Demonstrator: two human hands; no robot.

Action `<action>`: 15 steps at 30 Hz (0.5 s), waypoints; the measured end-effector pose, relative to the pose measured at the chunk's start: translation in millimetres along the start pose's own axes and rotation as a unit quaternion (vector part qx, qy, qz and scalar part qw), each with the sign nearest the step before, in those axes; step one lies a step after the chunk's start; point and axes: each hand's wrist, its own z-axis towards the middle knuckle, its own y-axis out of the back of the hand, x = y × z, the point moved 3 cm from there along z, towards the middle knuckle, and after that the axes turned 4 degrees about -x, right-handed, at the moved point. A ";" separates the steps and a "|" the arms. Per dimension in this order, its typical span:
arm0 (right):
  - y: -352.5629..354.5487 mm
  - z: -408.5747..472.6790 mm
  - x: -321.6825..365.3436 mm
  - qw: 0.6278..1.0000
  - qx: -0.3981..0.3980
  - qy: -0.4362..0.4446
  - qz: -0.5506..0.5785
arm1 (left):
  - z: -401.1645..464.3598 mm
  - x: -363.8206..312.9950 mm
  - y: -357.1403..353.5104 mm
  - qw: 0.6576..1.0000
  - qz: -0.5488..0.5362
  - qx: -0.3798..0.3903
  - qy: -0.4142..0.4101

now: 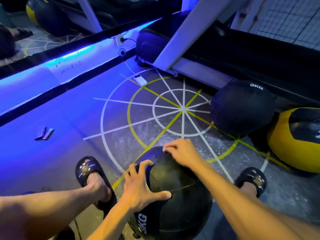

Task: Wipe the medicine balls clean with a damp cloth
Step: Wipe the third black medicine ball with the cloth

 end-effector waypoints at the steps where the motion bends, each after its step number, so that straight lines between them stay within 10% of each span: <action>1: -8.6 -4.7 17.7 0.998 0.031 0.059 -0.013 | 0.6 0.9 0.2 1.000 0.003 0.000 0.002; 15: 8.3 -49.9 -91.4 0.975 -0.132 -0.160 0.084 | 11.4 11.6 0.6 0.985 -0.168 -0.025 -0.013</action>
